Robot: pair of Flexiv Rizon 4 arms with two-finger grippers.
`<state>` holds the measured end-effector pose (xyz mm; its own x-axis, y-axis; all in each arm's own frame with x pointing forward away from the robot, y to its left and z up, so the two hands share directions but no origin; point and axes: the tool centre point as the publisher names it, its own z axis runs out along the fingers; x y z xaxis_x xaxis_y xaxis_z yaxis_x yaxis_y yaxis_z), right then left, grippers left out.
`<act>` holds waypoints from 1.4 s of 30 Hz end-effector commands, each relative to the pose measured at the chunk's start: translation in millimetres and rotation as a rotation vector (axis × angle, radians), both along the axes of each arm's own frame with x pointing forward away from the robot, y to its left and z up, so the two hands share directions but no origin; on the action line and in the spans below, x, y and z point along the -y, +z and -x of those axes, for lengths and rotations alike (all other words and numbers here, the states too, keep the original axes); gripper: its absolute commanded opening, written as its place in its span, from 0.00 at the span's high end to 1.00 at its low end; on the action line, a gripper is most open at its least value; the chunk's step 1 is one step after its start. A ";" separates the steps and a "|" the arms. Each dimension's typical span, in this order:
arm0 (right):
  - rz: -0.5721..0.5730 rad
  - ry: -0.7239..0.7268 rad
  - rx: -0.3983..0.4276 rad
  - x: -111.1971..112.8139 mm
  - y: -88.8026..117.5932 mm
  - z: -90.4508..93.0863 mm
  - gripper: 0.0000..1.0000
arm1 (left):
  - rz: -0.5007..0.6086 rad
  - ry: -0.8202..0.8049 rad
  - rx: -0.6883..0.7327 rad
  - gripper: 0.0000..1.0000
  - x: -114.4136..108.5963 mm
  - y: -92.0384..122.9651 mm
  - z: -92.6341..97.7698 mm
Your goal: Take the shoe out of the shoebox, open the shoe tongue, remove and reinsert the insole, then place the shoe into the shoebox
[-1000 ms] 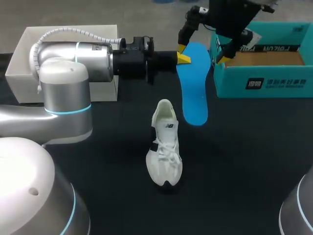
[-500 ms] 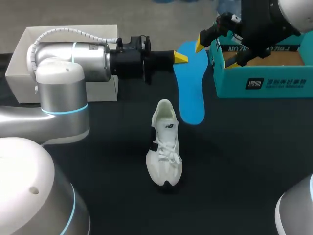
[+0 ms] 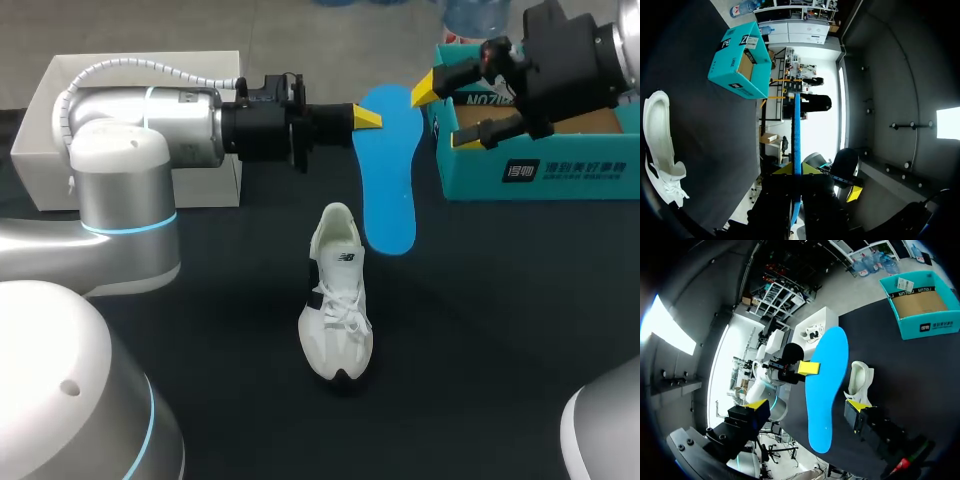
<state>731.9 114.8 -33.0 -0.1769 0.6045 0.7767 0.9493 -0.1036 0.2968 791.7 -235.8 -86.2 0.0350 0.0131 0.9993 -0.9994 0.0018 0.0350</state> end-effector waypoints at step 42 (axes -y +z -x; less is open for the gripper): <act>-0.499 0.139 -0.042 27.9 -43.7 -35.2 0.00 | 0.024 -0.047 -0.043 1.00 -16.5 12.5 -1.3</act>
